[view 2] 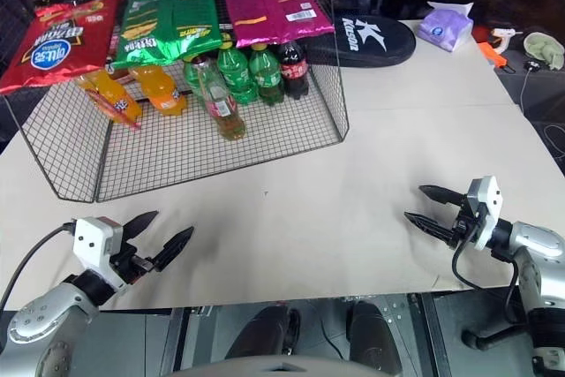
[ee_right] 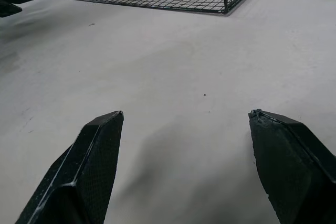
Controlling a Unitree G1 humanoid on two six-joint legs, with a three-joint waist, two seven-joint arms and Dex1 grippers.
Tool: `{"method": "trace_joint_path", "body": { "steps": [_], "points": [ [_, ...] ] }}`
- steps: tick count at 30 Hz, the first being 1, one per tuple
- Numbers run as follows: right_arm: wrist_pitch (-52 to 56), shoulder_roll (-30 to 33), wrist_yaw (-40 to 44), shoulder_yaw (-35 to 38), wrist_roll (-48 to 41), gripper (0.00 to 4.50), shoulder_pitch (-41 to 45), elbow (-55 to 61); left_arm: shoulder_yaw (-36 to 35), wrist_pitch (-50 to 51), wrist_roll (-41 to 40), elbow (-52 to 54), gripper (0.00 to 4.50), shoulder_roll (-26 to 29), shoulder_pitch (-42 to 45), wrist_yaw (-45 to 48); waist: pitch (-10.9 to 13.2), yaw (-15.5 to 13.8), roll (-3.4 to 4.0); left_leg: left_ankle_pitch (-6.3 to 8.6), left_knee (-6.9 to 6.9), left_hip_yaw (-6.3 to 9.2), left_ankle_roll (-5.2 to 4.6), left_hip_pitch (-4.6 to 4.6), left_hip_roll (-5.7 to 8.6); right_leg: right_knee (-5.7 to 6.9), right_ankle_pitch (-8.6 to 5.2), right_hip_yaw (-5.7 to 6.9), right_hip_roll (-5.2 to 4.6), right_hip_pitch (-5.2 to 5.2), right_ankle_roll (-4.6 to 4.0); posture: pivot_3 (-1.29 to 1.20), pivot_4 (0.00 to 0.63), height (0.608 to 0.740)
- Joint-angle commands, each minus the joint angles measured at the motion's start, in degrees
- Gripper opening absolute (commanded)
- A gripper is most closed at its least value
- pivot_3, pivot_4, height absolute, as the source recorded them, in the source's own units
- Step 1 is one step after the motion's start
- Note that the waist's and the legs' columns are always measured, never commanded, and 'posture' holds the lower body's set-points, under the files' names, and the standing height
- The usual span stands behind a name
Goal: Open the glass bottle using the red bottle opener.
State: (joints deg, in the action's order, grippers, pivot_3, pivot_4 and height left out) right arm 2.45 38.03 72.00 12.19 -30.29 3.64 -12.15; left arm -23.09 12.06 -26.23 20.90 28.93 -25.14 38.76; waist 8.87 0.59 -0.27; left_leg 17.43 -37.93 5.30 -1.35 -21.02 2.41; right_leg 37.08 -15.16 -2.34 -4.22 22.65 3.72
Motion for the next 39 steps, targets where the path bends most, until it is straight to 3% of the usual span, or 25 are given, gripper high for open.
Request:
{"method": "trace_joint_path", "body": {
  "steps": [1,13,24,34,39],
  "points": [
    [0.40,0.79,0.78,1.26,-0.94,3.85,0.11,1.24,-1.31,-0.49,-1.28,1.76,4.50,0.57,-0.53,1.04,0.00,0.00,0.00,0.00,0.00,0.00,0.00,0.00,0.00,0.00,0.00,0.00,0.00,0.00,0.00,0.00,0.150,0.740],
    [1.10,0.54,1.04,0.74,-0.46,3.85,-0.13,2.34,-0.68,-1.74,-2.57,2.68,4.50,-0.04,-2.34,4.23,0.00,0.01,0.00,0.01,0.09,0.00,0.00,0.00,0.00,-0.08,0.00,0.00,0.00,0.00,0.00,0.00,0.150,0.740],
    [0.94,-0.60,0.75,-0.26,-0.46,3.85,-0.32,4.36,-2.91,-1.10,-4.35,2.47,4.50,-0.73,-0.53,1.31,0.00,-0.01,0.00,0.00,0.09,0.01,0.00,0.01,0.00,-0.08,0.00,0.02,0.01,0.00,0.00,0.00,0.150,0.740],
    [12.78,-9.22,-0.38,-2.21,-19.37,3.85,5.80,22.26,-11.34,1.71,-6.31,-4.09,4.50,1.98,17.53,-11.65,0.01,0.03,-0.05,-0.10,0.08,-0.05,0.23,0.05,0.05,-0.08,0.01,0.08,0.06,0.03,0.02,0.00,0.150,0.740],
    [16.15,-11.66,-3.29,-2.58,-22.38,3.85,8.90,25.92,-12.49,3.28,-5.42,-9.35,4.50,4.13,24.50,-14.54,-0.01,-0.01,-0.04,-0.11,-0.01,0.10,0.28,-0.15,0.04,0.00,0.01,0.26,0.09,0.19,0.02,0.00,0.150,0.740]
  ]
}}
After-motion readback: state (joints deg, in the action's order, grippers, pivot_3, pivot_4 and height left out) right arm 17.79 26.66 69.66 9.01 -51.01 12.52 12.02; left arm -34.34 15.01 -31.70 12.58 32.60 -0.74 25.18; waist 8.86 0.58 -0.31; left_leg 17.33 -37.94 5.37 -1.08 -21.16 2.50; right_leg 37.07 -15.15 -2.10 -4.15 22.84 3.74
